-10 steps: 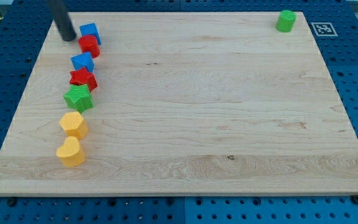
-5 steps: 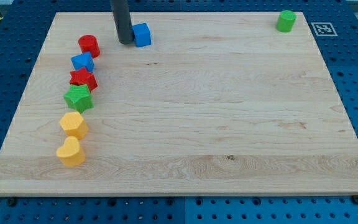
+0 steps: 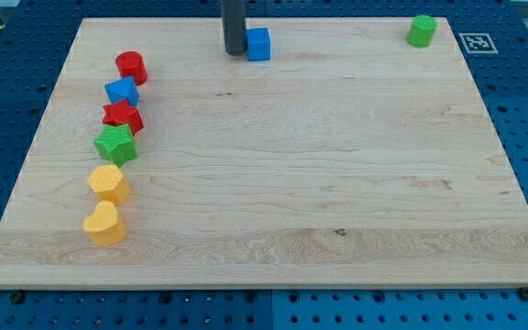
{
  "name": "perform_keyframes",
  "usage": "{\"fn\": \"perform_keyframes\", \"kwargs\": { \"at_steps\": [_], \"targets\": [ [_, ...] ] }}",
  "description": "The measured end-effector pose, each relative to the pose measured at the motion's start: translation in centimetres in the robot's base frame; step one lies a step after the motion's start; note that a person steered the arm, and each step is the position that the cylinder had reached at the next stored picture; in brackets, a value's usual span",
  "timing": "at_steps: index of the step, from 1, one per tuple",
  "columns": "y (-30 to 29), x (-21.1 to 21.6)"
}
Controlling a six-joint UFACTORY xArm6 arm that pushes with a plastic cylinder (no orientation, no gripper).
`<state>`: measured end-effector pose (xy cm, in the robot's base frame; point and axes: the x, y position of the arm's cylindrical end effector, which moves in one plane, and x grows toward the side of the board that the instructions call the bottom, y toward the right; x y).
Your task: Slide the blue cube to green circle
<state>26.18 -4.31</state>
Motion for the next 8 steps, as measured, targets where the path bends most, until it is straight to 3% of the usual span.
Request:
{"fn": "perform_keyframes", "kwargs": {
  "at_steps": [3,8],
  "targets": [
    [9.8,-1.0],
    [21.0,-1.9]
  ]
}}
